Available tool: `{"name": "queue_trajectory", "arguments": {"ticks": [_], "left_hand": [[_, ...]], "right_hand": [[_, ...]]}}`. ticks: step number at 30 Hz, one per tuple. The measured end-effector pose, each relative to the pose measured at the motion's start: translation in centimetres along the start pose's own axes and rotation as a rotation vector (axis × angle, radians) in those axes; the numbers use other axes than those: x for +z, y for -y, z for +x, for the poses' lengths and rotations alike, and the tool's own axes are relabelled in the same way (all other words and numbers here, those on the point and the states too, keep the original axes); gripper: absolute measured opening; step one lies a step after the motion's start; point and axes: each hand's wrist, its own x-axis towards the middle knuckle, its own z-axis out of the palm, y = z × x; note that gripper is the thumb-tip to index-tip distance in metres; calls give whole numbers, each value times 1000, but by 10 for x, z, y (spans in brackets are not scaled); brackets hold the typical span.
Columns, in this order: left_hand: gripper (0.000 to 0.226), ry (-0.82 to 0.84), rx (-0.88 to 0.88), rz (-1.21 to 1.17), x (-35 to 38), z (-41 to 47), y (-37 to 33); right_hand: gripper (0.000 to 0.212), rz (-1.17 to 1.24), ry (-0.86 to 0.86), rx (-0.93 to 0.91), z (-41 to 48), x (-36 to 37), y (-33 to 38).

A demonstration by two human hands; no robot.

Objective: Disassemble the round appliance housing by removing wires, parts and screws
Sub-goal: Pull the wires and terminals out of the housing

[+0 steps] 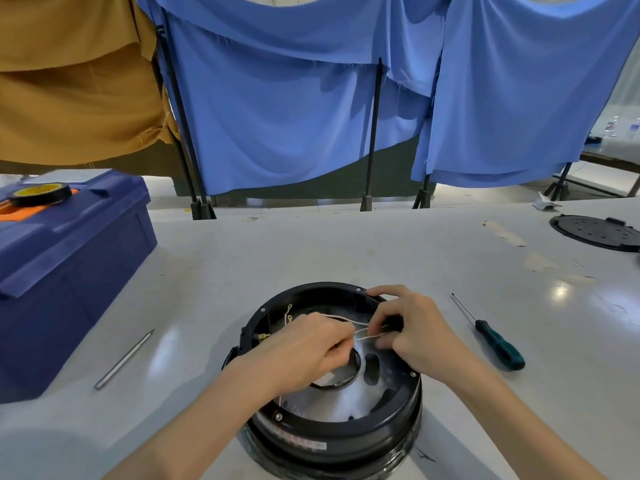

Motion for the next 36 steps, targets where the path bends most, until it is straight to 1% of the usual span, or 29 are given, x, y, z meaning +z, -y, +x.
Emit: {"name": "queue_trajectory", "arguments": {"ticks": [4, 6, 9, 11, 13, 16, 18, 22, 24, 26, 27, 30, 32, 33, 34, 36], "left_hand": [[30, -72, -53, -78, -16, -21, 20], [29, -66, -52, -41, -20, -28, 21], [30, -56, -52, -7, -19, -27, 18], [31, -56, -41, 51, -21, -29, 17], [30, -67, -14, 175, -23, -34, 17], [28, -62, -45, 297, -26, -42, 14], [31, -60, -66, 324, -30, -47, 12], [35, -64, -83, 345, -38, -49, 5], [37, -77, -115, 341, -41, -46, 1], [38, -89, -133, 366, -42, -40, -2], [37, -89, -139, 374, -42, -37, -4], [37, -88, -138, 357, -36, -27, -8], [36, -125, -137, 294, -31, -21, -7], [35, -161, -158, 220, -28, -18, -5], [41, -198, -193, 135, -25, -16, -1], [66, -191, -278, 56, -18, -14, 7]], "right_hand": [[46, 15, -39, 0, 4, -2, -4], [45, 6, -45, -1, 5, 0, -3], [35, 5, -29, -1, 4, 3, -3], [31, 19, -24, 9, 2, 3, -3], [28, 47, -38, 20, 1, 2, -2], [25, 85, -55, 35, 1, 3, 1], [25, 105, -58, 39, 0, 2, 2], [34, 149, -56, 19, -2, -2, 8], [35, 210, -43, -30, -5, -3, 12], [30, 314, -20, -76, -10, 0, 17], [25, 367, -19, -69, -12, 2, 18], [3, 445, -37, -36, -15, 6, 21], [13, 442, -38, -51, -17, 6, 22], [16, 463, -63, -42, -18, 5, 23], [19, 526, -126, -5, -18, 3, 25], [23, 664, -356, 121, -11, -5, 18]]}}
